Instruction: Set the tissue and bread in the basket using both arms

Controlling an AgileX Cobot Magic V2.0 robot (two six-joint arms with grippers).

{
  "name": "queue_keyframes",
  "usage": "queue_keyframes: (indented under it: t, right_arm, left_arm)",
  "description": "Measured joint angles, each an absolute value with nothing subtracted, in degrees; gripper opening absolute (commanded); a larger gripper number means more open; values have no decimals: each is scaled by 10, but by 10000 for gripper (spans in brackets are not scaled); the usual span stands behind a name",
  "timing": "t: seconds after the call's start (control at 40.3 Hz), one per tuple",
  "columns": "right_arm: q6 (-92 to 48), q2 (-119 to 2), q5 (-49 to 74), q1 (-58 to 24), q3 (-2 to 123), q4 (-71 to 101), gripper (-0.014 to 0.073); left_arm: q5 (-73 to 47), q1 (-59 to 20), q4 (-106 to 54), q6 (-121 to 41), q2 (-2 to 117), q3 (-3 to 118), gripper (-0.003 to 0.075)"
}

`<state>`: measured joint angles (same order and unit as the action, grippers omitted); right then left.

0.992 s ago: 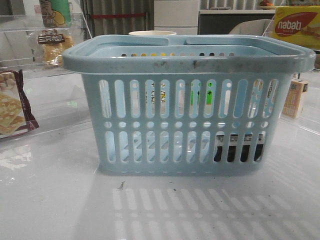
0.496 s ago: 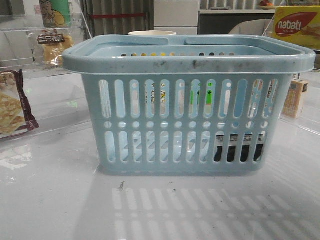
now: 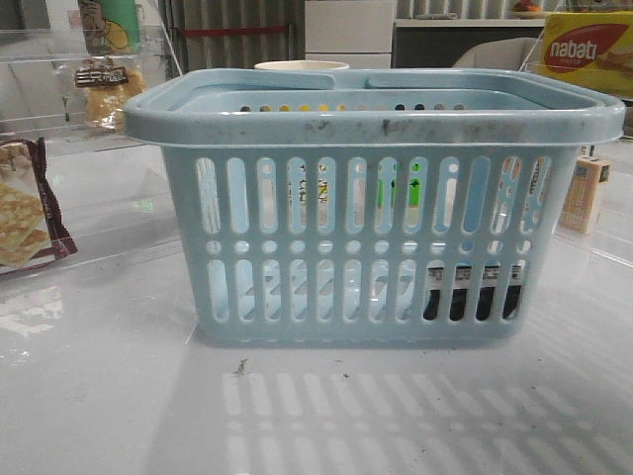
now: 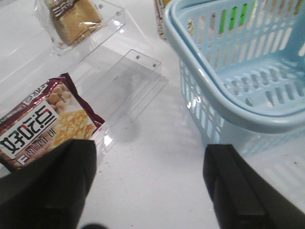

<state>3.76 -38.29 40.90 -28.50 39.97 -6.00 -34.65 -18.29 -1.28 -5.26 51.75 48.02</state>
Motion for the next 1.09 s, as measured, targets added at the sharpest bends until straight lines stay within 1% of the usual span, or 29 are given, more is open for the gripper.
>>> queue_keyframes:
  t: [0.298,0.595,0.719,0.917,0.992,1.066,1.091]
  right_arm:
    - [38,-383,409,-285,400,-61,571]
    - [38,-383,409,-285,400,-61,571]
    - [38,-383,409,-285,400,-61,571]
    - [38,-383,409,-285,399,-61,571]
    - [38,-383,409,-285,399,-61,571]
    - [38,-383,410,-285,399,-63,571]
    - [38,-383,410,-285,399,-63,571]
  left_arm:
    - [-298,-102,-11,-51,759,630,582]
    - [-281,-61,-10,-50,1007,820,582]
    - [-278,-57,-9,-50,1083,894,582]
    - [-246,-57,-9,-49,1157,966,582]
    - [-232,-57,-9,-49,1169,975,565]
    - [-219,-57,-9,-49,1174,978,504]
    - [-217,-57,-9,-49,1174,979,473]
